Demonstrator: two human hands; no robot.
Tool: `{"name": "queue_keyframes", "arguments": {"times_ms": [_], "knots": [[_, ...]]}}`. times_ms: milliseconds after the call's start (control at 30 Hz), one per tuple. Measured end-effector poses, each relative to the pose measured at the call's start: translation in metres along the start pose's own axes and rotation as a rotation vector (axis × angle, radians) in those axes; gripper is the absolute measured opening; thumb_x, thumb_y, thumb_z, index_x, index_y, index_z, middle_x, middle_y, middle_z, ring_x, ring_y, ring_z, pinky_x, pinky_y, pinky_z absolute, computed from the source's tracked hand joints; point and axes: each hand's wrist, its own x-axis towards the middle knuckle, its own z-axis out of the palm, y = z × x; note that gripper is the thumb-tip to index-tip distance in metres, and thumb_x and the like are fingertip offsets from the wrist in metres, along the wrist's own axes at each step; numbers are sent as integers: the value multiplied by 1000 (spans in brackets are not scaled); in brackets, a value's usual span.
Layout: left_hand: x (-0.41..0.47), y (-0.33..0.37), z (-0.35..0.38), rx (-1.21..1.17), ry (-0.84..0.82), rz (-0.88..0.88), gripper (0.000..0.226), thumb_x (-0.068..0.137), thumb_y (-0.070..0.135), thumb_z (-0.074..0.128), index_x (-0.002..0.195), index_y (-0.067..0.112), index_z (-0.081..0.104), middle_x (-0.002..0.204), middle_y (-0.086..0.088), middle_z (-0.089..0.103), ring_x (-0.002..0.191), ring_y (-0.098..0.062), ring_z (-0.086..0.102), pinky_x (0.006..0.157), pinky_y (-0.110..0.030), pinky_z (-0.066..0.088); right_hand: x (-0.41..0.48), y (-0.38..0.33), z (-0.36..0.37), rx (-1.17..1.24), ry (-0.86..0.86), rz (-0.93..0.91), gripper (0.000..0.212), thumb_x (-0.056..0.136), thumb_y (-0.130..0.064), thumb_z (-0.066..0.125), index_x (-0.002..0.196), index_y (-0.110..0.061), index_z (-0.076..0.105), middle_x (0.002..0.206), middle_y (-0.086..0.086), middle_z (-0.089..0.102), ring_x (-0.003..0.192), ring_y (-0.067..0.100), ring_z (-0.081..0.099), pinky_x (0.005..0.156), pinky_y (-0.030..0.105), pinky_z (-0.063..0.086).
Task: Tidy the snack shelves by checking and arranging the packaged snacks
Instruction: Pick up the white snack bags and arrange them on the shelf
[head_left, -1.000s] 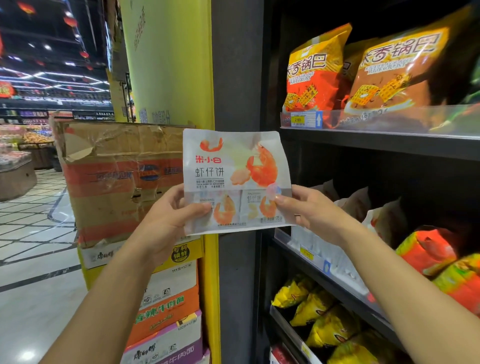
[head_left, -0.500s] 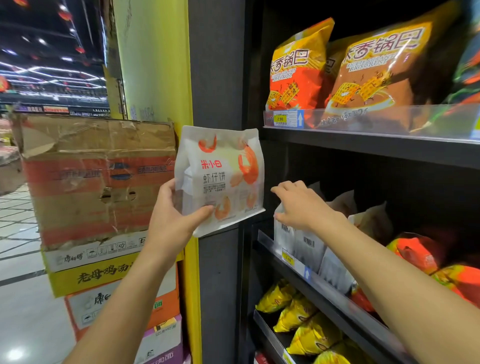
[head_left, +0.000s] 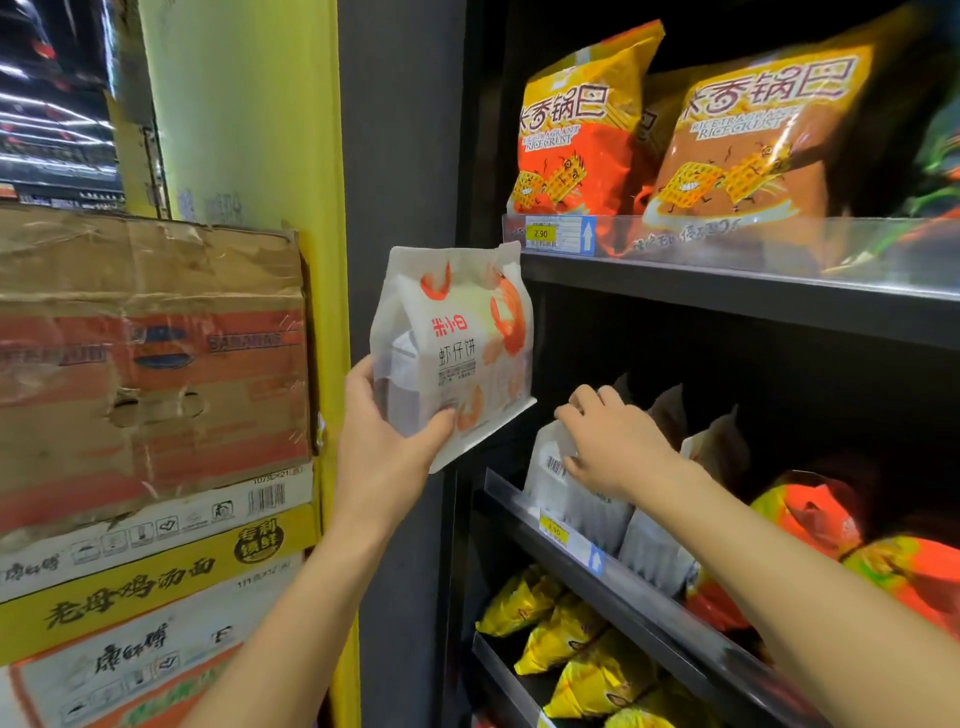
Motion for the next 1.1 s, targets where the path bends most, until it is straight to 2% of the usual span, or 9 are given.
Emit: {"name": "queue_keyframes", "arguments": {"times_ms": [67,133,200,267,333,467,567,767,1100], "knots": [[-6,-2,5,-9,20,10,79,80,12,90,141,29,43,136,9,56,125,-5,55,82,3,43,-9,4,-1,18,-4,6,61,100,-45,60,153,-22,41,152,4,40,132,24,45,93,31,52],[-17,-7,10,-13,31,8,81,79,11,90,143,26,43,133,13,54,119,4,54,81,5,41,-17,7,-2,28,-9,15,61,101,-45,59,154,-23,39,153,3,40,132,23,45,92,29,50],[-30,-17,15,-39,26,-13,83,78,12,91,144,27,42,127,23,52,116,19,50,80,3,43,-22,9,-3,36,-8,27,61,100,-45,59,154,-24,40,152,3,40,131,22,46,91,29,49],[-39,-29,22,-53,18,-31,85,77,12,91,143,29,42,125,34,48,116,24,46,84,-3,44,-25,11,-3,37,-5,31,61,100,-46,59,154,-25,40,152,2,41,130,22,47,90,30,49],[-43,-38,29,-42,-5,-53,86,76,13,91,143,33,40,126,35,48,121,15,49,93,-13,45,-27,12,-4,31,-3,32,61,99,-46,59,153,-24,41,150,2,42,128,22,47,89,31,51],[-40,-48,42,5,-48,-67,88,77,14,91,138,44,36,135,19,50,129,-3,48,99,-26,49,-29,12,-4,17,-13,27,60,99,-45,59,152,-23,41,147,3,43,125,23,48,86,30,49],[-30,-52,55,25,-67,-53,84,78,15,91,139,39,38,136,17,50,127,-3,48,100,-27,50,-29,13,-3,9,-13,19,58,99,-45,57,150,-22,43,144,4,44,121,23,49,85,30,50],[-14,-57,88,101,-135,5,84,80,23,86,146,33,36,140,18,48,126,-4,49,101,-36,54,-29,14,-1,-7,-20,13,59,100,-47,56,150,-21,41,145,6,43,124,26,48,92,37,53],[9,-81,138,226,-225,17,83,89,27,82,155,26,32,151,4,49,135,-19,52,107,-44,53,-30,14,-2,-15,-14,-6,57,100,-47,55,149,-21,41,146,6,42,125,27,49,93,37,52]]}}
